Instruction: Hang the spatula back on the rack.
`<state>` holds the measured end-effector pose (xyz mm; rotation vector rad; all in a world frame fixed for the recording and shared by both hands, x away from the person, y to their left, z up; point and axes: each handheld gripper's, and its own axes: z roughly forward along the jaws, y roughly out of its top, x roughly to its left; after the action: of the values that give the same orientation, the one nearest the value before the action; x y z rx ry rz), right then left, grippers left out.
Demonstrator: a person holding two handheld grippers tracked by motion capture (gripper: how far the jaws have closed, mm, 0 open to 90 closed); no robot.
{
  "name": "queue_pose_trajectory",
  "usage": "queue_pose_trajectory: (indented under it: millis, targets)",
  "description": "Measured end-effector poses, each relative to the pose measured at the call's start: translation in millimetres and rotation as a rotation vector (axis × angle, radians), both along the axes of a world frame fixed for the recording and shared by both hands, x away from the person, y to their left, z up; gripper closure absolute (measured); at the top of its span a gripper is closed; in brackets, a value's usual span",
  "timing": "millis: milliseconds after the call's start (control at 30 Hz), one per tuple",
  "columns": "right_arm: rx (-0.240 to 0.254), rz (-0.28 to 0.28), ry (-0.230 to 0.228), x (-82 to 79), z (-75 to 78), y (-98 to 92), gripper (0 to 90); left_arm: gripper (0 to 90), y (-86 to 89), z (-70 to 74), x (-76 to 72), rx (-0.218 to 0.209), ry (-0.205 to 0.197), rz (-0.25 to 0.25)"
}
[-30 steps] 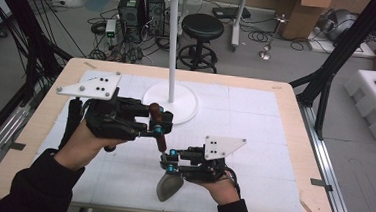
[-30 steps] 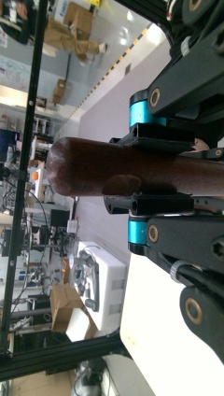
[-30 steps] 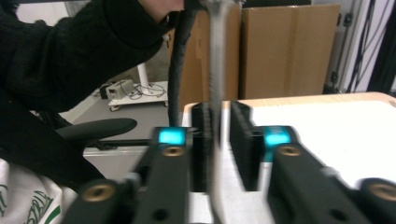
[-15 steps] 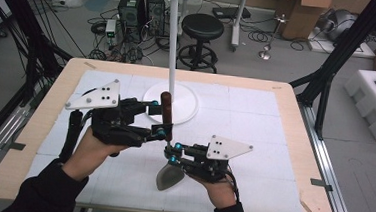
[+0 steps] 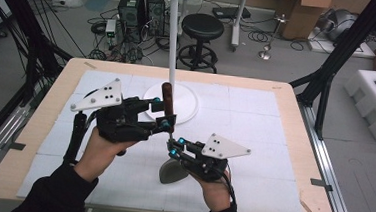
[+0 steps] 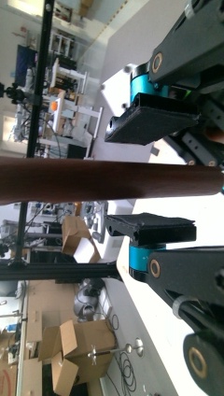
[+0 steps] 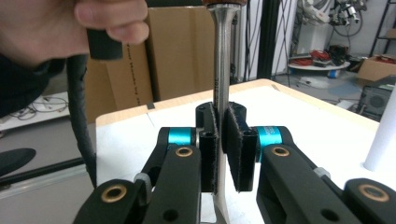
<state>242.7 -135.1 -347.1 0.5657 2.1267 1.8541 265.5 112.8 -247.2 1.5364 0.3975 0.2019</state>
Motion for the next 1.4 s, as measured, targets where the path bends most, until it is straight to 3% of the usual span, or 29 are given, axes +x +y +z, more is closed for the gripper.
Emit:
queue_pose_trajectory:
  millis: [233,433,533,633,767,833,967,1100,1267,1400]
  targets:
    - [0.004,-0.016,0.009,0.2,0.0,0.5,84.1,53.8,6.3,13.4,2.5,-0.025,0.002,0.003]
    - [0.002,-0.024,0.009,0.1,0.9,3.2,84.1,54.3,2.9,25.4,4.4,-0.012,-0.010,0.018]
    - [-0.002,-0.021,0.014,0.4,0.5,4.2,84.1,58.3,0.6,27.9,5.8,-0.005,0.001,0.019]
    - [-0.003,-0.016,0.013,0.1,0.6,4.3,84.0,71.7,0.6,27.9,6.1,-0.006,-0.003,0.009]
    - [0.001,0.002,0.011,0.6,1.0,2.7,83.8,72.7,2.0,28.5,6.9,-0.023,0.013,-0.016]
    - [0.018,0.029,0.024,2.0,1.1,1.1,81.9,72.8,2.9,29.0,7.2,-0.038,0.023,-0.038]
    - [0.068,0.079,0.059,5.3,1.7,-3.2,49.1,72.9,4.7,29.7,7.7,-0.051,0.031,-0.074]
    - [0.098,0.175,0.056,7.6,4.3,-7.9,34.9,73.0,6.8,30.1,7.2,-0.050,0.020,-0.113]
    - [0.157,0.279,0.058,12.7,14.5,-11.3,32.9,73.0,5.0,27.9,5.3,-0.024,0.004,-0.209]
    - [0.169,0.393,0.040,17.9,29.9,-10.7,43.7,72.9,2.7,26.3,3.4,-0.011,-0.008,-0.270]
